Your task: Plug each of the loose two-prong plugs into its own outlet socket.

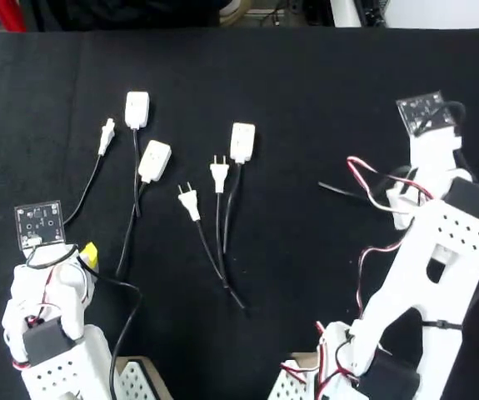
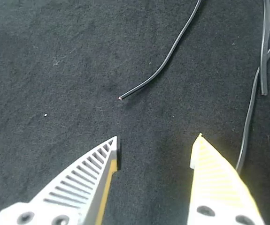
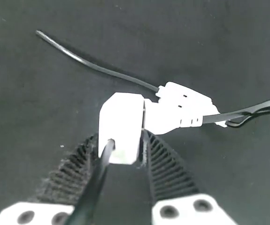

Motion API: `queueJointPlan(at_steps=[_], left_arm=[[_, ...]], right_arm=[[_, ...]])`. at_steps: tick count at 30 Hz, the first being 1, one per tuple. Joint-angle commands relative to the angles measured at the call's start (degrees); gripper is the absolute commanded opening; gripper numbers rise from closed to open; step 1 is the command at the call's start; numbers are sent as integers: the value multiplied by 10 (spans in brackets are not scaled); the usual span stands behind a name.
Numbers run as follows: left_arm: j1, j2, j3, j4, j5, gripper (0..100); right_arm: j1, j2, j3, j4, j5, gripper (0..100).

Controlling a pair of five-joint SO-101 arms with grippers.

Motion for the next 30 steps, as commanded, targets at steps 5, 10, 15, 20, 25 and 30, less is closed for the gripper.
queueJointPlan(at_steps=[5, 10, 15, 20, 25, 30], left_arm=[[8, -4, -1, -9, 3, 252], [8, -4, -1, -9, 3, 252], [8, -4, -1, -9, 3, 252], [8, -4, -1, -9, 3, 253], [8, -4, -1, -10, 4, 255], [8, -4, -1, -11, 5, 256]], right_arm=[[10, -15, 16, -21, 40, 191], [-11, -19, 2, 9, -11, 325], [-39, -19, -69, 94, -63, 325], [-60, -19, -170, 156, -148, 305], [-134, -19, -280, 243, -183, 8], [-231, -19, -318, 287, -263, 54]])
